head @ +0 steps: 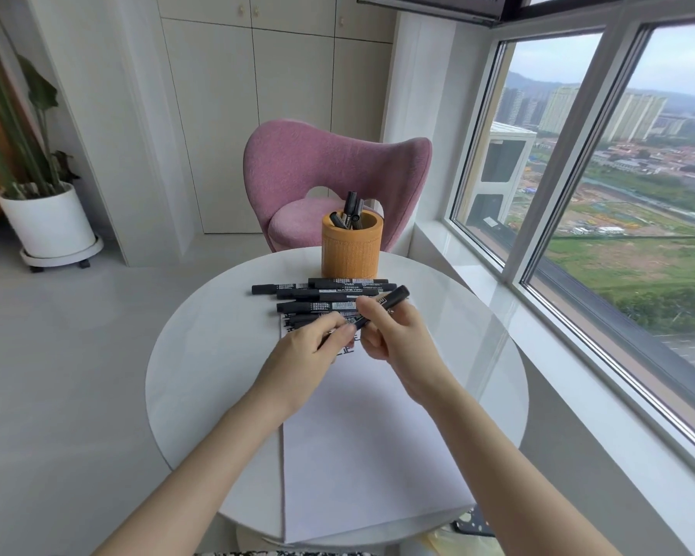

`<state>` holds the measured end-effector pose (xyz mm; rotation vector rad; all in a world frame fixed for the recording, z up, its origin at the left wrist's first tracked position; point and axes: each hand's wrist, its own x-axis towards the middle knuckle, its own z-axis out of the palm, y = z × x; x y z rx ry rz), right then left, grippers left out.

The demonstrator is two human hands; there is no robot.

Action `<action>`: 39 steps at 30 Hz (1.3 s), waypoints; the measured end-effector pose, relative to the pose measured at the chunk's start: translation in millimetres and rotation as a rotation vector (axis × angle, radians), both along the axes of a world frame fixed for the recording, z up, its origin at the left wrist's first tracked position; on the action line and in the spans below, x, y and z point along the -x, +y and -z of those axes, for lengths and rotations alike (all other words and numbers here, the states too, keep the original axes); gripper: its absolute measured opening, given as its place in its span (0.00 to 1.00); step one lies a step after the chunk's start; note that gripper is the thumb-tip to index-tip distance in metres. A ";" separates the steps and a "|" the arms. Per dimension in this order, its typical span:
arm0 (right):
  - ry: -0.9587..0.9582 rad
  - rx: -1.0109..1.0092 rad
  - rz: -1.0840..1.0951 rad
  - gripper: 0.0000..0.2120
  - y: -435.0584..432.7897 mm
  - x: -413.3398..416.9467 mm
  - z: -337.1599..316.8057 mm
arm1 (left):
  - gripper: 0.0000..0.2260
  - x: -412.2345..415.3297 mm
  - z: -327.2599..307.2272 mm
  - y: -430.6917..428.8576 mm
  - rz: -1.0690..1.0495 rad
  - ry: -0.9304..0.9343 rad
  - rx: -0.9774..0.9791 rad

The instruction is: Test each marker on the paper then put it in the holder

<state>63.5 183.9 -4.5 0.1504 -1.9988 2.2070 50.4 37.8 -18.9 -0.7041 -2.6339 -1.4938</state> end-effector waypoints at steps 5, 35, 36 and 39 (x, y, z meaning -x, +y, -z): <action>0.006 0.017 0.002 0.06 -0.2 0.4 5.6 | 0.12 6.7 2.3 0.4 0.093 -0.155 -0.160; -0.155 -0.072 0.222 0.13 16.2 12.5 10.7 | 0.06 -10.1 25.7 -23.8 0.106 -0.248 -0.294; -0.149 -0.113 0.248 0.11 15.0 13.7 12.7 | 0.08 -10.9 26.2 -24.2 0.107 -0.264 -0.298; -0.076 -0.238 0.310 0.12 13.9 17.5 20.5 | 0.10 -12.9 26.8 -23.3 0.115 -0.259 -0.225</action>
